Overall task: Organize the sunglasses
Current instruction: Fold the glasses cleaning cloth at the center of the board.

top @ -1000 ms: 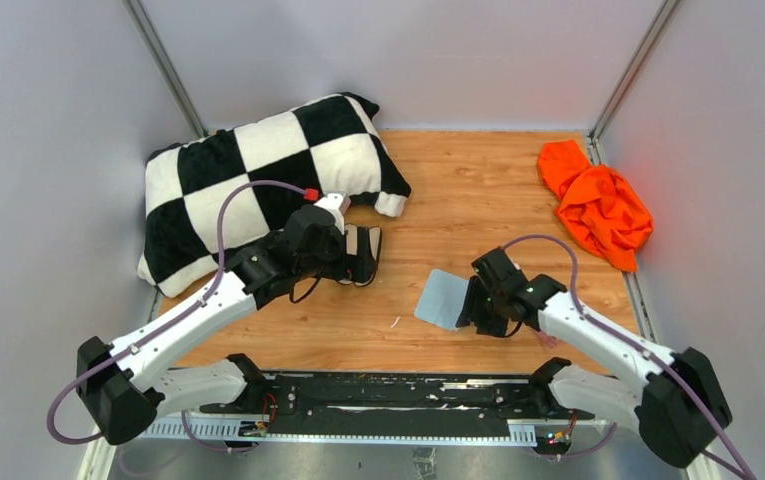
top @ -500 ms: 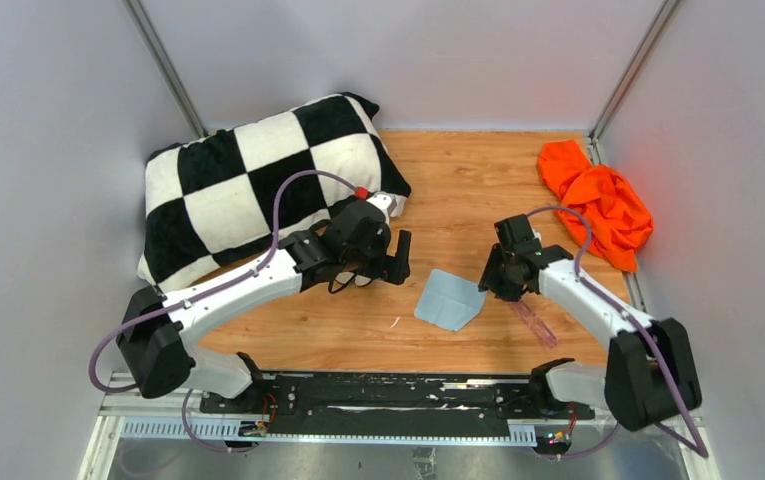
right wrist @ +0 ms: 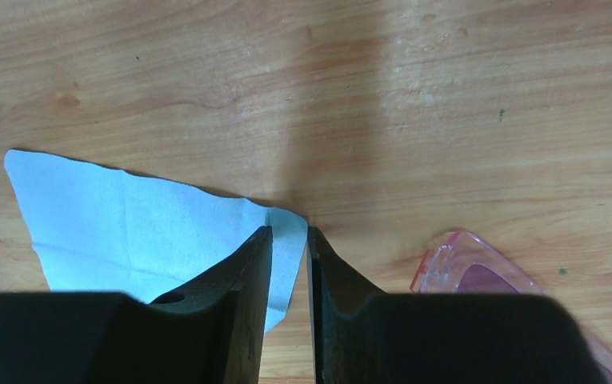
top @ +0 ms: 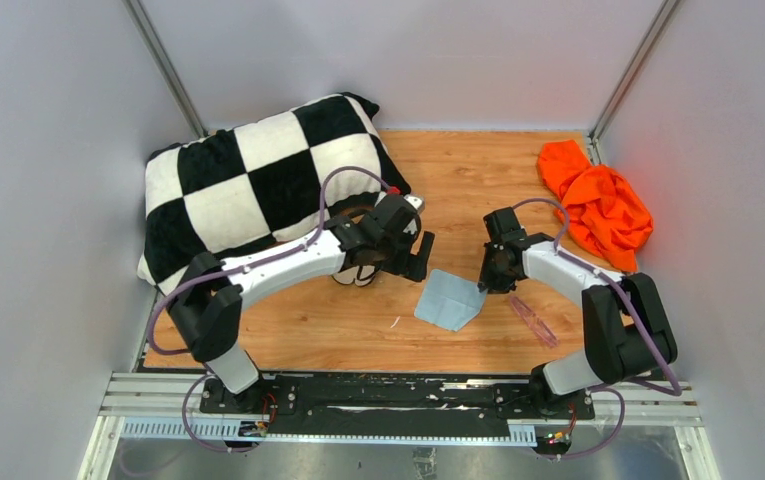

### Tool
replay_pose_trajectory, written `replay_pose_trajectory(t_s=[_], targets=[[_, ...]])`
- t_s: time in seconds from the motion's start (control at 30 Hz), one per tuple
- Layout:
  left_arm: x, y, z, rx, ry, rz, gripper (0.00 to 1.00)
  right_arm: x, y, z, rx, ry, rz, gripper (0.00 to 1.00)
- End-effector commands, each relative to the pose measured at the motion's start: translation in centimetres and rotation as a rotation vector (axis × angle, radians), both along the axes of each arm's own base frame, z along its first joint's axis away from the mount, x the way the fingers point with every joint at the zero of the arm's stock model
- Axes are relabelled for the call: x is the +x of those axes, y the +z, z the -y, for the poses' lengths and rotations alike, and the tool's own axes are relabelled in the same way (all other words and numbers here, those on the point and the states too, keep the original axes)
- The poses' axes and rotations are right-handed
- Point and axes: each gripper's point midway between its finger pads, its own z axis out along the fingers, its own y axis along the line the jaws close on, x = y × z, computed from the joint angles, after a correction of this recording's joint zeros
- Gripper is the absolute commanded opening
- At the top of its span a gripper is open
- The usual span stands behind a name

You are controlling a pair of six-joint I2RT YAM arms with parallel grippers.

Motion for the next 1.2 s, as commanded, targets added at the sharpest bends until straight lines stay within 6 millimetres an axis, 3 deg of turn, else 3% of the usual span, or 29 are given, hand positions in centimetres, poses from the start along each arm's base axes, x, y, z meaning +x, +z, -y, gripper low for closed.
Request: replay_pose_trajectory(t_s=[0.0,0.2,0.4,0.57,0.83,0.9,1.1,1.17], targets=[[0.6,-1.5,2.2,0.008,-0.062,-0.025,0.9,0.3,-0.8,1.1,-0.045,0.006,-0.007,0.25],[1.8,-5.3,4.5,0.063,-0.104,-0.089,0.81,-0.2,-1.2,0.9,-0.033,0.033,-0.017,0.15],[3.1,-7.4,6.2,0.06,-0.076,-0.107,0.73,-0.9,-1.4,1.1,-0.03,0.046,-0.021,0.01],[3.9,-10.0,6.9,0.11,-0.092,-0.126,0.68,-1.3,-1.9,0.7,-0.003,0.066,-0.037,0.0],[4.8,-11.5,7.6,0.134,-0.086,-0.136,0.55,-1.5,-1.8,0.3,0.022,0.073,-0.038,0.0],[4.4,-12.0,7.6,0.142,-0.097,-0.153,0.49,-1.5,-1.6,0.3,0.023,0.07,-0.034,0.0],[3.0,-12.7,7.0,0.155,-0.115,-0.179,0.45,-1.3,-1.5,0.6,0.022,0.062,-0.031,0.0],[2.7,-12.6,7.4,0.14,-0.13,-0.186,0.38,-1.2,-1.5,0.6,0.021,0.063,-0.033,0.0]])
